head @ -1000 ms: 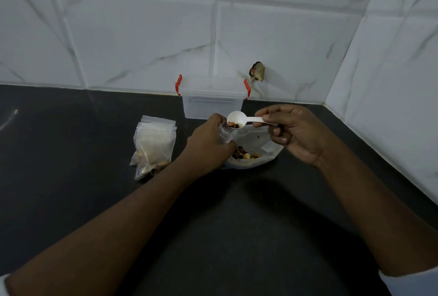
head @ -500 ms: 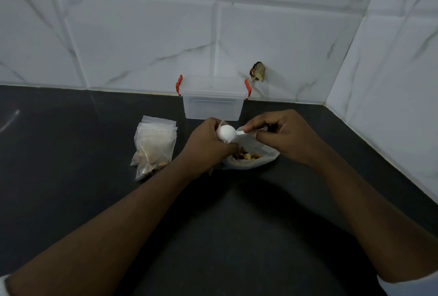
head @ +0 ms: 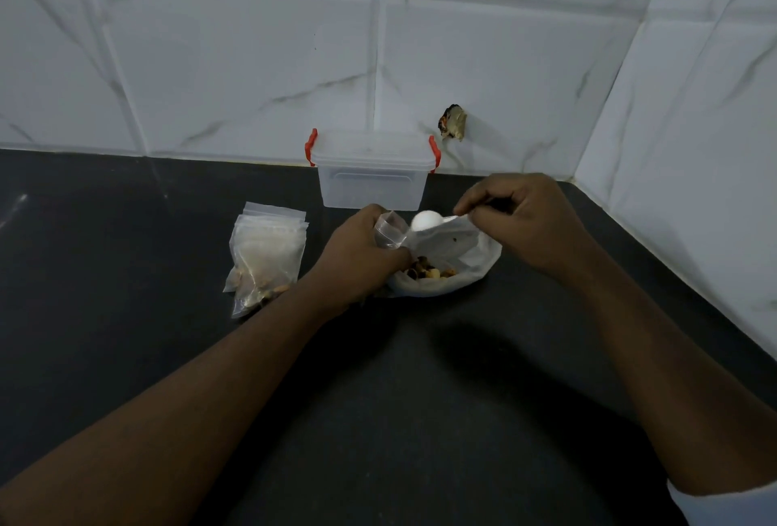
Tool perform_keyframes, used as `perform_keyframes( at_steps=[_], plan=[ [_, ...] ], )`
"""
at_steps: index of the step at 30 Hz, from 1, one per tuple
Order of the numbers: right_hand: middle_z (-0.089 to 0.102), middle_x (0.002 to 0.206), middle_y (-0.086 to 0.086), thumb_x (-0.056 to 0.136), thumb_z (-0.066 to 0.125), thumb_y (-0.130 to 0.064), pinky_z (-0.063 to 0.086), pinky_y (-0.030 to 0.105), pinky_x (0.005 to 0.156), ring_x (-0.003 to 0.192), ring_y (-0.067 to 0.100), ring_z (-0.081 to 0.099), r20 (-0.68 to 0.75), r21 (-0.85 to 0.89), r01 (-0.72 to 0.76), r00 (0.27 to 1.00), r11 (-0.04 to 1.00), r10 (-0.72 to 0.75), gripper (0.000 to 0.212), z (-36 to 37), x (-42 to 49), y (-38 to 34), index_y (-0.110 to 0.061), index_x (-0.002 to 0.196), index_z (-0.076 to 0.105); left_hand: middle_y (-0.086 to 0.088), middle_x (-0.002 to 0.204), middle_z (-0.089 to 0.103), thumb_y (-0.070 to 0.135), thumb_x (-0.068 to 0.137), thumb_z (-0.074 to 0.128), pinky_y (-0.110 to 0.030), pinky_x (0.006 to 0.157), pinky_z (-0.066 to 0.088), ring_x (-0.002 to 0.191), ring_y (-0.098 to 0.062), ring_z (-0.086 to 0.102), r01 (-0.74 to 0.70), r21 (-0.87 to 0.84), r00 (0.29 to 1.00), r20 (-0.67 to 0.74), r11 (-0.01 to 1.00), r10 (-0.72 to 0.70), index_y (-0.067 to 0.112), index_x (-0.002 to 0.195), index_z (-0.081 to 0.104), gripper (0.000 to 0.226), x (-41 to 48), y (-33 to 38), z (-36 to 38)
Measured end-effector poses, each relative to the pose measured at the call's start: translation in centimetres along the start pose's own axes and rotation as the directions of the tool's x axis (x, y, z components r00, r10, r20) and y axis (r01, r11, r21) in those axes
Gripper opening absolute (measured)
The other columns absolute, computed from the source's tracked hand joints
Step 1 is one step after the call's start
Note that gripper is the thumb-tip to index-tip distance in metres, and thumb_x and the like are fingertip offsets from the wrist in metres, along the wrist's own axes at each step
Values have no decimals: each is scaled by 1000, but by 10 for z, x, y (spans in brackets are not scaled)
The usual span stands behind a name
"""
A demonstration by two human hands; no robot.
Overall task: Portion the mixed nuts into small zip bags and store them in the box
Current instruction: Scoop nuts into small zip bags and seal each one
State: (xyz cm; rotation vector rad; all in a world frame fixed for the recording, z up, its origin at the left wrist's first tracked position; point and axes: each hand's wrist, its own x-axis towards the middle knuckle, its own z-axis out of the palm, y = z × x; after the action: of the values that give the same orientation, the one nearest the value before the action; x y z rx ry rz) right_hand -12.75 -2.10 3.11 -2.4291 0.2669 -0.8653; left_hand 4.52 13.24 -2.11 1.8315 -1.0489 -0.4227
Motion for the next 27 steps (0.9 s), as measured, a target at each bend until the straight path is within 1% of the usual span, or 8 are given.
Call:
perform_keyframes(
  at_steps=[4, 8, 11, 14, 17, 20, 24, 27],
  plan=[
    [73, 85, -13, 87, 66, -4, 46, 19, 65, 74, 4, 65, 164, -152, -58, 983, 987, 83, 31, -3, -1, 10, -33, 87, 77, 13, 109, 58, 23, 88, 76, -15, 66, 45, 90, -4, 59, 26, -8, 1000, -15, 1000, -26, 30, 118, 54, 38, 2, -2, 1],
    [74, 89, -14, 89, 66, -8, 54, 28, 68, 75, 10, 68, 294, -214, -68, 947, 974, 131, 29, 8, -1, 13, -32, 98, 81, 18, 101, 55, 25, 90, 75, -13, 64, 42, 86, -2, 58, 16, -11, 999, -41, 1000, -16, 31, 116, 53, 35, 1, -1, 1],
    [75, 95, -10, 90, 67, -11, 53, 26, 75, 85, 4, 67, 305, -274, -102, 934, 956, 187, 21, -2, 1, 11, -26, 93, 81, 14, 110, 57, 25, 91, 75, -13, 65, 45, 89, -5, 59, 5, -19, 999, -53, 1000, -6, 27, 124, 55, 39, 1, 1, 1],
    [74, 86, -8, 90, 67, -15, 47, 28, 68, 77, 7, 64, 264, -289, -155, 935, 945, 235, 19, -14, 2, 13, -28, 84, 80, 13, 112, 56, 27, 91, 75, -12, 60, 44, 88, -6, 59, 13, -13, 999, -32, 1000, -14, 26, 125, 54, 41, 1, 3, 2],
    [72, 75, -12, 89, 65, -14, 45, 27, 63, 64, 5, 58, 264, -191, -243, 920, 951, 288, 23, -14, 2, 13, -29, 82, 80, 16, 109, 54, 27, 91, 75, -11, 57, 43, 83, -2, 57, 22, -21, 1000, -14, 1000, -22, 32, 118, 50, 37, 1, 3, 2],
    [73, 70, -6, 93, 62, -4, 40, 22, 51, 55, 8, 51, 273, 21, -378, 893, 926, 358, 22, -4, 1, 12, -15, 89, 81, 16, 110, 54, 25, 91, 74, -11, 58, 44, 84, -2, 57, 25, -27, 1000, -15, 999, -25, 30, 120, 51, 37, 0, 4, 2],
    [77, 80, 13, 96, 61, -2, 35, 19, 43, 53, 9, 49, 261, 234, -554, 827, 799, 497, 16, 6, 2, 16, 0, 95, 77, 11, 117, 55, 24, 91, 74, -14, 63, 46, 97, -8, 58, 26, -27, 1000, -16, 999, -27, 24, 130, 54, 44, -1, 4, 2],
    [77, 89, 21, 95, 61, -1, 33, 18, 42, 53, 8, 49, 258, 326, -648, 762, 688, 594, 16, 7, 3, 23, 4, 96, 75, 12, 117, 55, 24, 91, 74, -13, 63, 45, 96, -8, 57, 26, -23, 999, -20, 999, -26, 24, 131, 53, 45, -1, 5, 2]
  ],
)
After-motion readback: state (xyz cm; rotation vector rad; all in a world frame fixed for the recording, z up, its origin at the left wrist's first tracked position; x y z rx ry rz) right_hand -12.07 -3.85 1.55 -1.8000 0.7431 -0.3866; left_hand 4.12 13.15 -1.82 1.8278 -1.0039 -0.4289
